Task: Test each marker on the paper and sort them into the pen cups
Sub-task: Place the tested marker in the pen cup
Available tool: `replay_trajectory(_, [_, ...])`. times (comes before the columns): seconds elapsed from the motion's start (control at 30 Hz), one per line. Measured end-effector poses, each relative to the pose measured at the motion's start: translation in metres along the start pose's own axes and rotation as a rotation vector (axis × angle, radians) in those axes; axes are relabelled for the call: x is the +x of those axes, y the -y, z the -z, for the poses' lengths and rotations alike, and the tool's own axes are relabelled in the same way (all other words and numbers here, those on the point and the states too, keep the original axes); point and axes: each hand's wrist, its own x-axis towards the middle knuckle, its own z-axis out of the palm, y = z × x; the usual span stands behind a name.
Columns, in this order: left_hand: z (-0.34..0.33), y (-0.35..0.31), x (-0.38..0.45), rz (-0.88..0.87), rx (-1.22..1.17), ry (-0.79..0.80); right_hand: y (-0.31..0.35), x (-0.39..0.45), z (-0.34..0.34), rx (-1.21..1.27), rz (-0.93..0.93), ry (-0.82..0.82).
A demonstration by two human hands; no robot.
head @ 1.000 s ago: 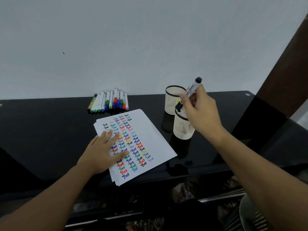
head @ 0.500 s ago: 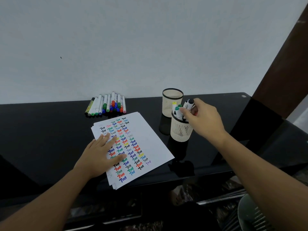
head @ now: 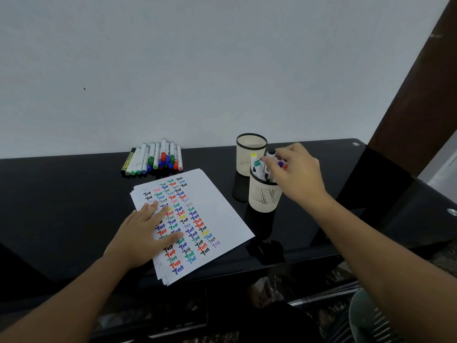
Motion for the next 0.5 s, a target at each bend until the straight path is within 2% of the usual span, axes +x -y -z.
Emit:
replay_trajectory(0.17, [0.000, 0.002, 0.000, -0.004, 0.001, 0.004, -0.005, -0.005, -0.004, 0.137, 0.021, -0.069])
replay_trajectory(0.3, [0.000, 0.000, 0.000, -0.001, 0.001, 0.003, -0.006, -0.006, -0.006, -0.009, 0.099, -0.113])
replay_trajectory(0.4, [0.001, 0.000, 0.000, 0.000, -0.004, 0.002, -0.010, -0.005, -0.010, -0.184, 0.132, -0.060])
replay_trajectory(0.5, [0.001, 0.000, -0.001, -0.002, -0.012, -0.003, -0.014, -0.009, -0.011, -0.169, 0.076, 0.025])
